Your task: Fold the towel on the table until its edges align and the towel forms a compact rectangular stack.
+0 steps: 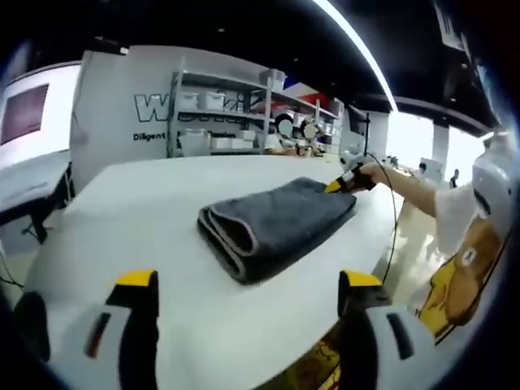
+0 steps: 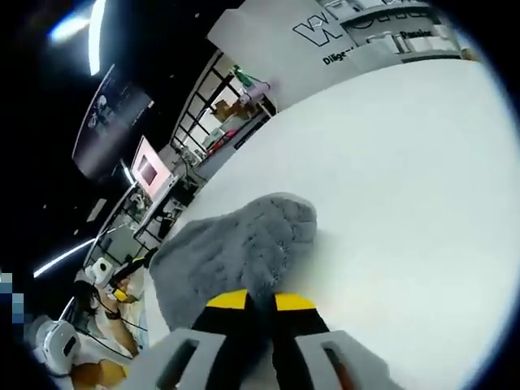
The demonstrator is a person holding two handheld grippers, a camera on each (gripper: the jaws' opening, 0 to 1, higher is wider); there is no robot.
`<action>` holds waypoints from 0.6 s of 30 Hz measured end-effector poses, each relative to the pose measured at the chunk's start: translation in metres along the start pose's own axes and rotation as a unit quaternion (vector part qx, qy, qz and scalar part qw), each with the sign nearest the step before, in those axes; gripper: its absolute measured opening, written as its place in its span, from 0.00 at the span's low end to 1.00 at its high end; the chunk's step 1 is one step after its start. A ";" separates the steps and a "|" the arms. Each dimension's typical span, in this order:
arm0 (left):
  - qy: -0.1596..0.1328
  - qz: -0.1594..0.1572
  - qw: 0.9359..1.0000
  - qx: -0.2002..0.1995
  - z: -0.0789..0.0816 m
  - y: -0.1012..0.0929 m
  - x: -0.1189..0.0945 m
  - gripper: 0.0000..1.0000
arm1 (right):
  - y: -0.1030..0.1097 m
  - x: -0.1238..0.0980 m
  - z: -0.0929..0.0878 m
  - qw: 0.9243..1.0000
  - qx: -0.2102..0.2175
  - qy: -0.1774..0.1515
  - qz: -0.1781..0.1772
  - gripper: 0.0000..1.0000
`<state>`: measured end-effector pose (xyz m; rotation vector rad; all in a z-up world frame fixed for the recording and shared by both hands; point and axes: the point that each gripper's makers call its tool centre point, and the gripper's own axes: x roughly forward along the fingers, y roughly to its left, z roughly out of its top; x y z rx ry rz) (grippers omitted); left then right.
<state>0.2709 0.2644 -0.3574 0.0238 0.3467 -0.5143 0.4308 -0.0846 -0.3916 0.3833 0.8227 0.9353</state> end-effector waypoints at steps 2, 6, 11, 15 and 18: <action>0.001 -0.002 1.000 0.001 0.000 -0.001 0.001 0.96 | -0.004 -0.005 0.003 1.000 0.000 -0.005 -0.008 0.08; 0.001 -0.003 1.000 0.001 0.001 -0.002 0.001 0.96 | -0.025 -0.027 0.013 0.999 0.000 -0.017 -0.043 0.08; 0.003 -0.002 1.000 0.002 0.001 -0.002 0.002 0.96 | -0.055 -0.070 0.019 0.996 -0.001 -0.030 -0.085 0.08; 0.005 -0.003 1.000 0.003 0.001 -0.004 0.003 0.96 | -0.071 -0.100 0.015 0.992 0.015 -0.050 -0.114 0.08; 0.004 -0.005 1.000 0.005 0.002 -0.006 0.006 0.96 | -0.078 -0.117 0.011 0.991 0.031 -0.060 -0.117 0.08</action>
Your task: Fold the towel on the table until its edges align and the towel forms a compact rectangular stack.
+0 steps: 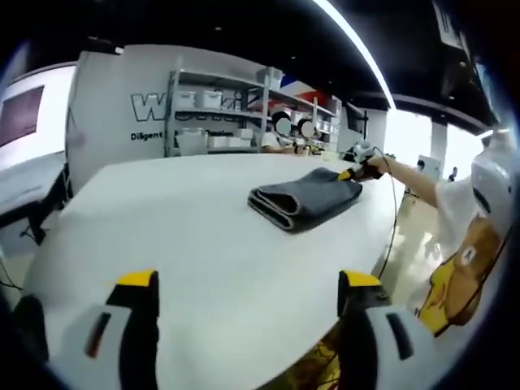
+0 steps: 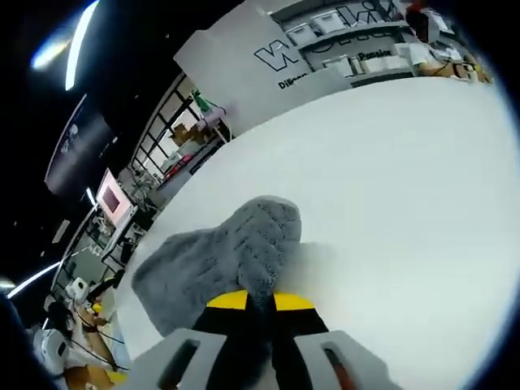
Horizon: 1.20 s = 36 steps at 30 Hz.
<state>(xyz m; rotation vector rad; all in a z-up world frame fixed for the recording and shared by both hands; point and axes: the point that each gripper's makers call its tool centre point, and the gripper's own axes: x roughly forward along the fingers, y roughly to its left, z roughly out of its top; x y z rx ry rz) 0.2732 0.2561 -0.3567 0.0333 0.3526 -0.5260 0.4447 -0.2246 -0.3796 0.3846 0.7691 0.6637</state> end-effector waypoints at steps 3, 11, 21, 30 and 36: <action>-0.001 -0.005 1.000 0.002 0.002 -0.003 0.004 0.96 | 0.008 -0.005 -0.002 1.000 0.000 -0.002 0.002 0.08; -0.006 -0.016 1.000 0.005 0.005 -0.008 0.007 0.96 | 0.074 -0.002 0.029 0.997 -0.038 -0.026 0.058 0.08; -0.013 -0.025 1.000 0.001 0.001 -0.009 0.006 0.95 | 0.159 0.046 0.062 0.990 -0.108 0.011 0.086 0.08; -0.016 -0.054 0.998 0.005 -0.003 -0.019 0.006 0.95 | 0.201 0.116 0.050 0.977 -0.181 0.104 0.044 0.08; -0.019 -0.067 0.998 0.004 -0.007 -0.023 0.003 0.95 | 0.215 0.152 0.023 0.963 -0.216 0.161 0.013 0.08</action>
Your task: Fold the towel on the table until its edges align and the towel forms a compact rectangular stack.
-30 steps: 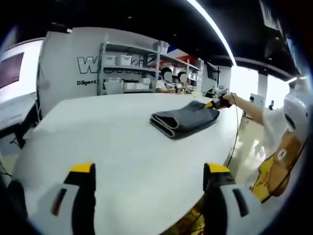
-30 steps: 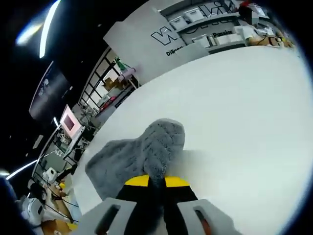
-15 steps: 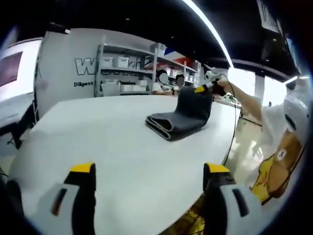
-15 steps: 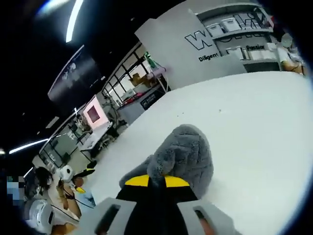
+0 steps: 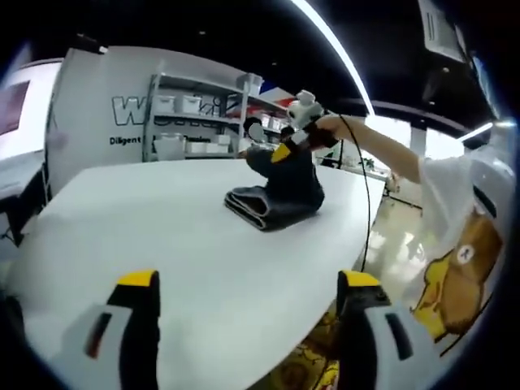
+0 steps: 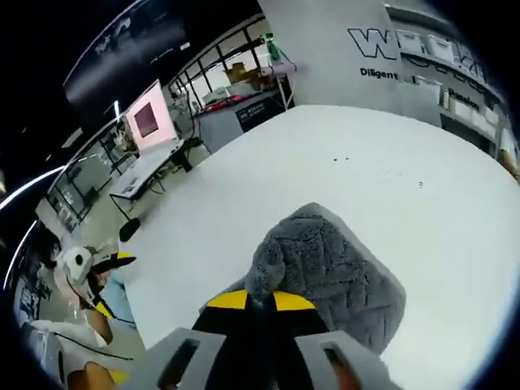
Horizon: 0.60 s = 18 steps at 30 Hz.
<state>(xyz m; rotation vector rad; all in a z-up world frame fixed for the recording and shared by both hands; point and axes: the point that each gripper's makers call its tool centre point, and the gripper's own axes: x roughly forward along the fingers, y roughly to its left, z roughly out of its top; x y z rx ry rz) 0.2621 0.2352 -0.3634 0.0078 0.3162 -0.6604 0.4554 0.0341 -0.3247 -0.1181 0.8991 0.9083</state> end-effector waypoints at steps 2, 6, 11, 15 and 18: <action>-0.001 -0.003 1.000 -0.001 -0.001 -0.001 0.000 0.95 | 0.005 0.008 0.001 1.000 -0.006 0.007 -0.004 0.08; -0.003 -0.005 1.000 -0.003 -0.003 -0.001 0.001 0.95 | 0.009 0.023 -0.008 0.998 -0.035 0.050 -0.026 0.09; -0.005 -0.013 1.000 -0.005 -0.004 -0.005 0.002 0.95 | 0.009 0.033 -0.002 0.997 -0.043 0.047 -0.044 0.09; -0.003 -0.015 1.000 -0.003 -0.004 -0.007 0.002 0.94 | 0.012 0.038 -0.006 0.996 -0.045 0.060 -0.043 0.09; -0.006 -0.016 1.000 -0.003 -0.003 -0.009 0.002 0.94 | 0.008 0.043 -0.005 0.996 -0.047 0.069 -0.043 0.10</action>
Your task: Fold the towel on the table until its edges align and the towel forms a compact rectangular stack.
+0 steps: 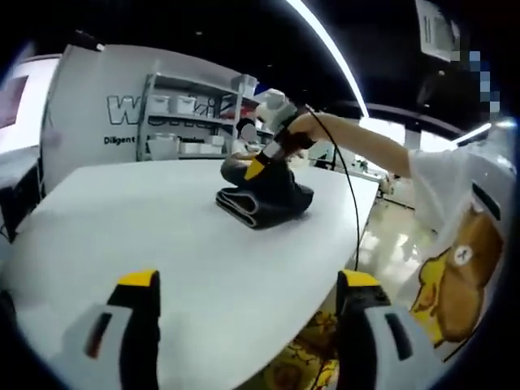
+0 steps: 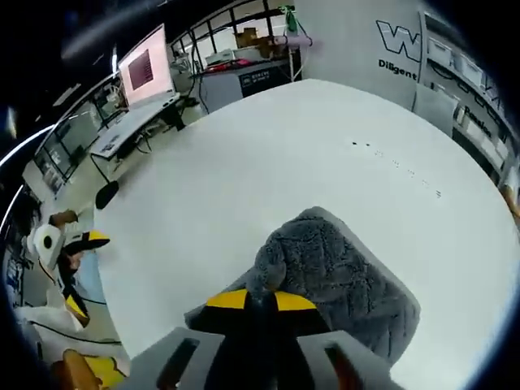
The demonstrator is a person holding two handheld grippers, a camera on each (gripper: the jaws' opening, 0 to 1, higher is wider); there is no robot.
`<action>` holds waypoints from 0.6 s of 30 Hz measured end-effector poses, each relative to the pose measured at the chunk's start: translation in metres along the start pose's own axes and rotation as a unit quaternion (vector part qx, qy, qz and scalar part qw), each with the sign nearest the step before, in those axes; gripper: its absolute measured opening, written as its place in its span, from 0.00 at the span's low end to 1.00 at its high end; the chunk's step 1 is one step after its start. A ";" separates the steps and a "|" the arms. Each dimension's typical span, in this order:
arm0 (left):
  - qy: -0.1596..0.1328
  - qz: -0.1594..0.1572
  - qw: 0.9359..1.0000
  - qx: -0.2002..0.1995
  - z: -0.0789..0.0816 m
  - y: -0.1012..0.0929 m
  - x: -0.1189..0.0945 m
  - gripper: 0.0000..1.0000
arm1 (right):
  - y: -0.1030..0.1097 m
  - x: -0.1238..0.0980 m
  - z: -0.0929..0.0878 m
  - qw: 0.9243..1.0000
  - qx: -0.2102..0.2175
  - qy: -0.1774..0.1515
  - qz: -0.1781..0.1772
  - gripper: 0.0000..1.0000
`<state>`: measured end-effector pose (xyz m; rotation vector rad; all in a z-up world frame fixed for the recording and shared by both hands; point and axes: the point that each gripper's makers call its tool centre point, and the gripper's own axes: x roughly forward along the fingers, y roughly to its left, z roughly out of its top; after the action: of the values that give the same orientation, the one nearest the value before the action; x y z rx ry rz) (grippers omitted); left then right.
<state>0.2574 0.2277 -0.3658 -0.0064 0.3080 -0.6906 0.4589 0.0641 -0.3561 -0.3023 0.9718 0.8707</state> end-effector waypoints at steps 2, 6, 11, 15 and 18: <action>0.000 0.000 1.000 0.001 0.000 -0.001 0.000 0.94 | 0.002 0.002 -0.002 1.000 0.000 0.006 0.002 0.10; -0.001 0.004 1.000 0.001 0.001 -0.001 -0.003 0.94 | 0.013 -0.001 -0.002 0.999 0.001 0.003 0.033 0.15; 0.000 0.007 1.000 0.001 0.001 -0.001 -0.006 0.94 | 0.020 -0.010 0.006 0.999 -0.002 -0.019 0.049 0.26; 0.000 0.009 1.000 0.001 0.002 -0.003 -0.009 0.94 | 0.022 -0.029 0.021 0.996 0.001 -0.067 0.062 0.30; -0.001 0.012 1.000 0.002 0.003 -0.004 -0.010 0.94 | 0.027 -0.057 0.025 0.991 0.000 -0.113 0.076 0.36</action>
<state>0.2486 0.2309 -0.3598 0.0001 0.3046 -0.6676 0.4379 0.0667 -0.2918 -0.1267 0.7901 1.0211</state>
